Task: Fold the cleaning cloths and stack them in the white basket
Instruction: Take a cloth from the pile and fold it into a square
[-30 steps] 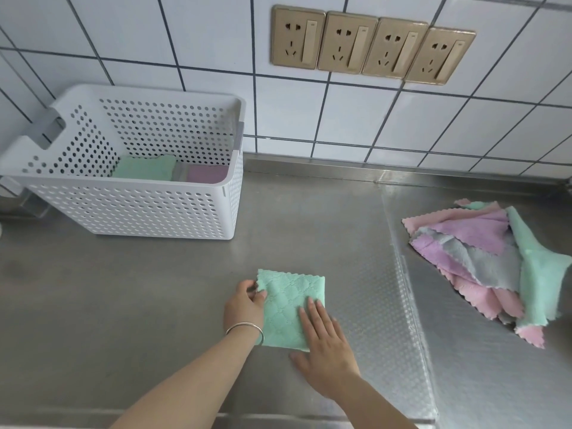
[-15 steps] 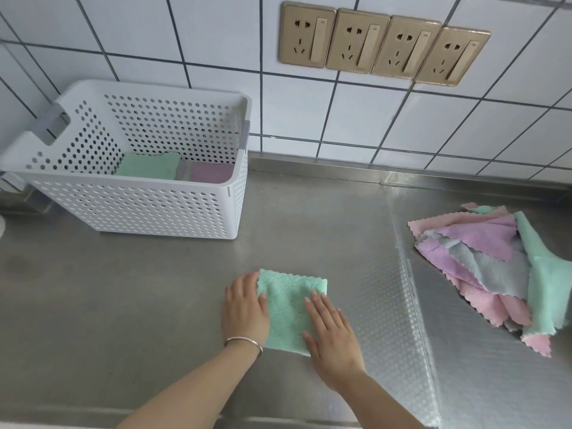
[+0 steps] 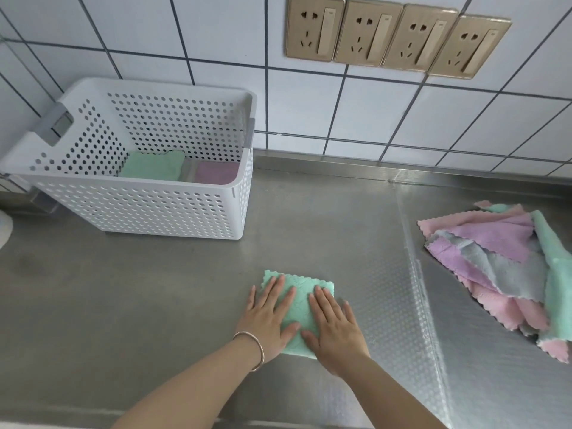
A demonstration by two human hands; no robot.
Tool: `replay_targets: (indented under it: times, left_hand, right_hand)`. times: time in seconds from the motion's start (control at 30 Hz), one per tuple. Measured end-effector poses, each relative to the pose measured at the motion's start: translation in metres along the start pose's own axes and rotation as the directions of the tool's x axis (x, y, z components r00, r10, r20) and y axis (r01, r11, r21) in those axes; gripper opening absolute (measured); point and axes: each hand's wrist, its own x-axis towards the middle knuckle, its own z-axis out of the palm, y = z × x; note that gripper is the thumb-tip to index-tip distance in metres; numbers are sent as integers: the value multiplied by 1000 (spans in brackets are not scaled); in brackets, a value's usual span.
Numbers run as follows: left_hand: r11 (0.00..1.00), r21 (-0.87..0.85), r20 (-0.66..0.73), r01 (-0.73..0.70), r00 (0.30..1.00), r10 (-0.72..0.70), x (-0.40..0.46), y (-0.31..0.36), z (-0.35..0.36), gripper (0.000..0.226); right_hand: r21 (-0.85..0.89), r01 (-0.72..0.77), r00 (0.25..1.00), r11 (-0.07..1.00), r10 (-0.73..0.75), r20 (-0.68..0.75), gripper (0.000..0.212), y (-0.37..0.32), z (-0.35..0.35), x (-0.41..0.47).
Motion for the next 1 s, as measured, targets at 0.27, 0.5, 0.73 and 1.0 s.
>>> replay_targets:
  times: [0.27, 0.5, 0.73, 1.0]
  left_hand:
    - [622, -315, 120, 717, 680, -723, -2, 0, -37, 42]
    - [583, -396, 321, 709, 702, -636, 3, 8, -45, 24]
    - [-35, -820, 533, 571, 740, -410, 25, 4, -93, 68]
    - [309, -928, 28, 209, 866, -500, 48, -23, -217, 42]
  right_hand:
    - [699, -586, 727, 409, 646, 232, 37, -14, -30, 5]
    - [527, -720, 688, 451, 563, 459, 31, -17, -39, 14]
    - [881, -414, 746, 231, 640, 183, 30, -34, -83, 9]
    - [945, 81, 783, 315, 566, -256, 27, -82, -188, 54]
